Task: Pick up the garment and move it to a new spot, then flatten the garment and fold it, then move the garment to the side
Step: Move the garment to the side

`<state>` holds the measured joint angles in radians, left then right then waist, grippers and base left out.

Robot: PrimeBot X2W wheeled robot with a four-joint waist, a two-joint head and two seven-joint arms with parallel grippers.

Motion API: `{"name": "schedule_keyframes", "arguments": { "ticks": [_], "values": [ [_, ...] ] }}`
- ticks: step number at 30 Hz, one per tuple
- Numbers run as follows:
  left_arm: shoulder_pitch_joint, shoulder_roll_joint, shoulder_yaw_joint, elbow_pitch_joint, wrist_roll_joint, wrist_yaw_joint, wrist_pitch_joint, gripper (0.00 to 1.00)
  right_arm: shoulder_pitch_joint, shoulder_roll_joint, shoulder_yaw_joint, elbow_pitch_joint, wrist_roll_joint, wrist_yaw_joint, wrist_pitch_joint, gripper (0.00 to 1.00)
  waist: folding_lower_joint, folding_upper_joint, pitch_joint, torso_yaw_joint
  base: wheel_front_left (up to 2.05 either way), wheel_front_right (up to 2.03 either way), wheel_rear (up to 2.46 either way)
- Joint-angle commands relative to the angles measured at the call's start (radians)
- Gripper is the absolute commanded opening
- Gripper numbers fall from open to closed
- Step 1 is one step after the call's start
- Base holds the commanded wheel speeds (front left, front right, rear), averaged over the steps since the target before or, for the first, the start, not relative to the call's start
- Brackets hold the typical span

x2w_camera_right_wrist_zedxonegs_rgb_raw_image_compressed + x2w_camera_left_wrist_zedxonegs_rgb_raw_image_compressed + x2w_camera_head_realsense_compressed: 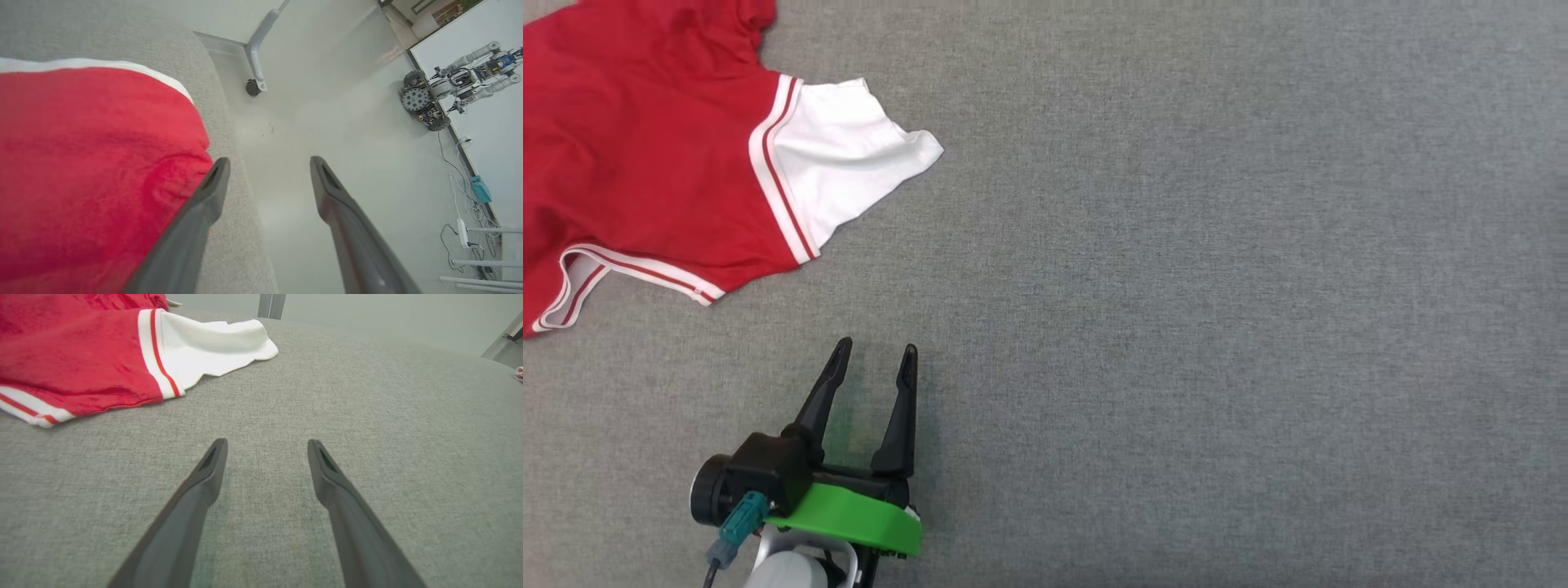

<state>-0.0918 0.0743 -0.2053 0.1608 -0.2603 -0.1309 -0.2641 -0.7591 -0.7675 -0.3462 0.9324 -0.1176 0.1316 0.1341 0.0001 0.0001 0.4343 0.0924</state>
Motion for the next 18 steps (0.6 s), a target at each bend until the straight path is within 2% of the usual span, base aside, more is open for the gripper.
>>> {"name": "schedule_keyframes", "arguments": {
  "ticks": [1,5,9,12,18],
  "values": [
    [0.013,-0.002,0.004,0.0,-0.008,0.0,0.0,1.0,0.027,-0.017,-0.034,-0.006,-0.035,-0.002,0.009,1.0,-0.0001,-0.0001,-0.039,-0.021,0.0,0.0,0.0],
    [0.034,-0.008,0.016,0.007,-0.015,0.0,0.0,1.0,0.078,0.029,-0.102,-0.045,-0.124,-0.002,0.031,1.0,-0.0001,-0.0001,-0.099,-0.029,0.0,0.0,0.0],
    [0.067,-0.016,0.031,0.014,-0.025,0.001,0.0,1.0,0.135,0.112,-0.101,-0.129,-0.176,-0.002,-0.011,1.0,-0.0001,-0.0001,-0.175,-0.035,0.0,0.0,0.0],
    [0.105,-0.02,0.049,0.02,-0.027,0.001,0.0,1.0,0.179,0.193,-0.067,-0.194,-0.157,-0.002,-0.088,1.0,-0.0001,-0.0001,-0.245,-0.037,0.0,0.0,0.0],
    [0.185,-0.022,0.08,0.018,-0.049,0.007,0.0,1.0,0.329,0.308,0.034,-0.319,-0.096,-0.002,-0.273,1.0,-0.0001,-0.0001,-0.372,-0.029,0.0,0.0,0.0]
  ]
}}
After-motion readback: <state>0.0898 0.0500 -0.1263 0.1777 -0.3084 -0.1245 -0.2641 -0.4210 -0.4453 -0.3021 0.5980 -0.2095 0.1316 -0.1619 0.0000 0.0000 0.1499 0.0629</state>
